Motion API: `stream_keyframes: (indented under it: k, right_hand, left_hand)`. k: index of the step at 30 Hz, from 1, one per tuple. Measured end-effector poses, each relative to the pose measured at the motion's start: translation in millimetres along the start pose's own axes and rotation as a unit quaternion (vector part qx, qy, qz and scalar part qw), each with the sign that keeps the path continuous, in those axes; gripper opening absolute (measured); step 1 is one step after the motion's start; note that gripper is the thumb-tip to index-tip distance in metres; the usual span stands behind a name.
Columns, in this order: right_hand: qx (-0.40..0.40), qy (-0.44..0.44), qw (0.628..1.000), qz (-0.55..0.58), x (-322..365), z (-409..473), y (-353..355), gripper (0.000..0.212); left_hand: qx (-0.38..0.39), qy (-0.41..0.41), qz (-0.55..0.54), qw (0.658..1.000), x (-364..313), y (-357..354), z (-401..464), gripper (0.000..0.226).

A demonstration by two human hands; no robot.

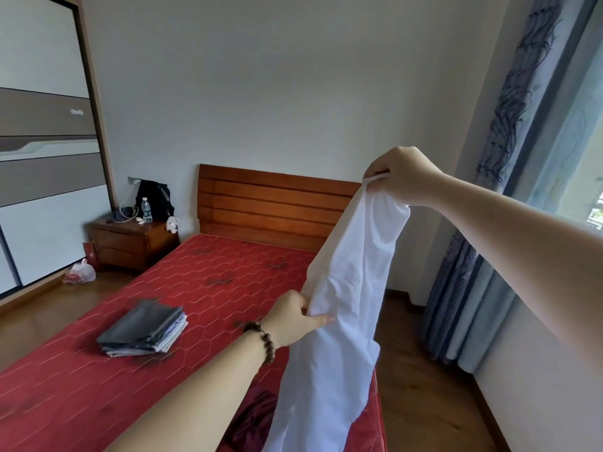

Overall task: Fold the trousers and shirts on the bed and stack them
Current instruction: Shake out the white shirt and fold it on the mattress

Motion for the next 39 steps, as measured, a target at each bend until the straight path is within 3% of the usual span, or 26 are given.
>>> stream_keyframes:
  k: [2, 6, 10, 18, 21, 23, 26, 30, 33, 36, 39]
  right_hand:
    - [0.003, -0.001, 1.0, -0.013, -7, -2, 0, 0.016]
    - [0.013, -0.001, 0.999, -0.029, -22, -5, -4, 0.017]
    - [0.024, 0.002, 0.999, -0.032, -26, -7, -19, 0.019]
    - [0.072, 0.015, 0.995, -0.069, -27, 5, -39, 0.015]
    - [0.12, 0.023, 0.986, -0.114, -27, 11, -47, 0.016]
    - [0.152, 0.029, 0.98, -0.125, -28, 14, -53, 0.014]
    - [0.184, 0.021, 0.976, -0.113, -33, 20, -65, 0.01]
    - [0.222, 0.015, 0.966, -0.135, -45, 32, -94, 0.01]
    - [0.243, 0.002, 0.958, -0.149, -58, 42, -130, 0.012]
    - [0.243, -0.007, 0.955, -0.17, -72, 53, -174, 0.012]
    - [0.211, -0.052, 0.96, -0.175, -93, 67, -214, 0.013]
  left_hand:
    - [-0.021, 0.013, 0.005, 1.0, 9, 11, -3, 0.042]
    - [-0.196, 0.049, -0.105, 0.974, 38, 65, -16, 0.056]
    - [-0.163, 0.047, -0.095, 0.981, 42, 76, -30, 0.061]
    - [-0.242, 0.044, -0.137, 0.959, 48, 128, -35, 0.08]
    - [-0.203, 0.027, -0.144, 0.968, 46, 144, -24, 0.078]
    - [-0.181, 0.016, -0.151, 0.972, 49, 156, -17, 0.063]
    - [-0.104, 0.007, -0.142, 0.984, 60, 165, -4, 0.056]
    - [-0.01, 0.01, -0.041, 0.999, 92, 168, 16, 0.049]
    - [0.055, 0.039, 0.055, 0.996, 125, 163, 35, 0.026]
    - [0.071, 0.068, 0.145, 0.985, 162, 153, 58, 0.013]
    - [0.057, 0.102, 0.137, 0.984, 197, 140, 82, 0.012]
Point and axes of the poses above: each hand's wrist, its own z-axis towards the middle knuckle, its own y-axis out of the back of the hand, x = y × z, the point moved 6 cm from there along z, towards the middle knuckle, and after that the axes turned 9 degrees about -y, right-handed, at the moved point
